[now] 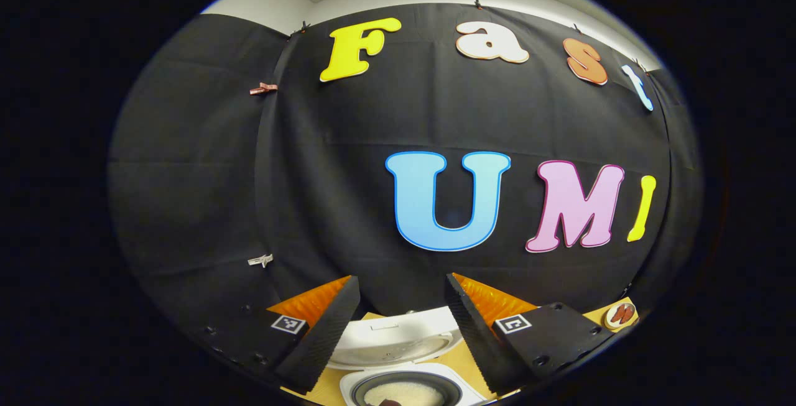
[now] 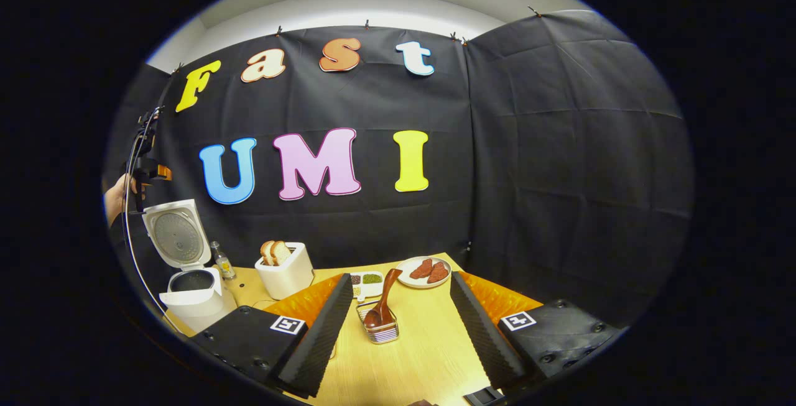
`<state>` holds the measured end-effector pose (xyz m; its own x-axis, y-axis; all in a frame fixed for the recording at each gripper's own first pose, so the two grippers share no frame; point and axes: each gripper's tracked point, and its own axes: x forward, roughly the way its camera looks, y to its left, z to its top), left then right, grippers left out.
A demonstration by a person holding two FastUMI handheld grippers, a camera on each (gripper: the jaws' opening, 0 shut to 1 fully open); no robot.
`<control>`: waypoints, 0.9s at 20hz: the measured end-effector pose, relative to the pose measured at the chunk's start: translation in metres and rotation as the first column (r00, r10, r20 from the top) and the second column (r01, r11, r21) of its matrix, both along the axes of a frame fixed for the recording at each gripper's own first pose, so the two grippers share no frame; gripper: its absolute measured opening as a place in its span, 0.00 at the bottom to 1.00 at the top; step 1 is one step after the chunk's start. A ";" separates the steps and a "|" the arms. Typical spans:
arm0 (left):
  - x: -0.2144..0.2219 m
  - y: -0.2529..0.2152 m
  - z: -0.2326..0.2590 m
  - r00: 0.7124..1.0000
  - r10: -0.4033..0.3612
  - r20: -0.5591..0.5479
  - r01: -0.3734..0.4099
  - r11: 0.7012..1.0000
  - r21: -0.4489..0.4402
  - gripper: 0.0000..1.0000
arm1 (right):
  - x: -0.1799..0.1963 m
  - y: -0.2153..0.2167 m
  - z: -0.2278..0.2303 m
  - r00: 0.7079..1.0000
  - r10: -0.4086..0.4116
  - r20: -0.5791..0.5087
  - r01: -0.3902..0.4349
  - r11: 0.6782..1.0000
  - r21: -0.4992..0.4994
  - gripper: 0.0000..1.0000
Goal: Close the left gripper, press the button to open the rice cooker; take a wooden spoon from the chopstick holder with the right hand, scoop a spoonful of rice and pour it into the rice cooker, then put the wooden spoon back into the chopstick holder.
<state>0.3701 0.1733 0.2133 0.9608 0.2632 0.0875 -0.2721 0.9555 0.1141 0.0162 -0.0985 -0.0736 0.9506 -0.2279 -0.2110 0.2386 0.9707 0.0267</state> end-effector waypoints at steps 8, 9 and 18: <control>0.044 0.027 -0.055 0.986 0.042 -0.159 -0.058 0.994 -0.094 0.95 | -0.005 0.015 -0.002 0.999 0.038 -0.028 -0.039 0.999 -0.010 0.98; 0.044 0.027 -0.061 0.983 0.047 -0.179 -0.066 0.992 -0.104 0.95 | -0.004 0.017 -0.002 0.999 0.046 -0.026 -0.046 0.999 -0.020 0.98; 0.012 0.006 -0.088 0.954 0.125 -0.273 -0.170 0.974 -0.150 0.99 | 0.021 0.038 -0.010 0.987 0.158 -0.026 -0.158 0.987 0.006 0.98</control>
<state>0.3822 0.1791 0.1248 0.8933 0.3929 -0.2184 -0.3943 0.9182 0.0391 0.0372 -0.0601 -0.0838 0.9686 -0.0740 -0.2372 0.0826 0.9962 0.0263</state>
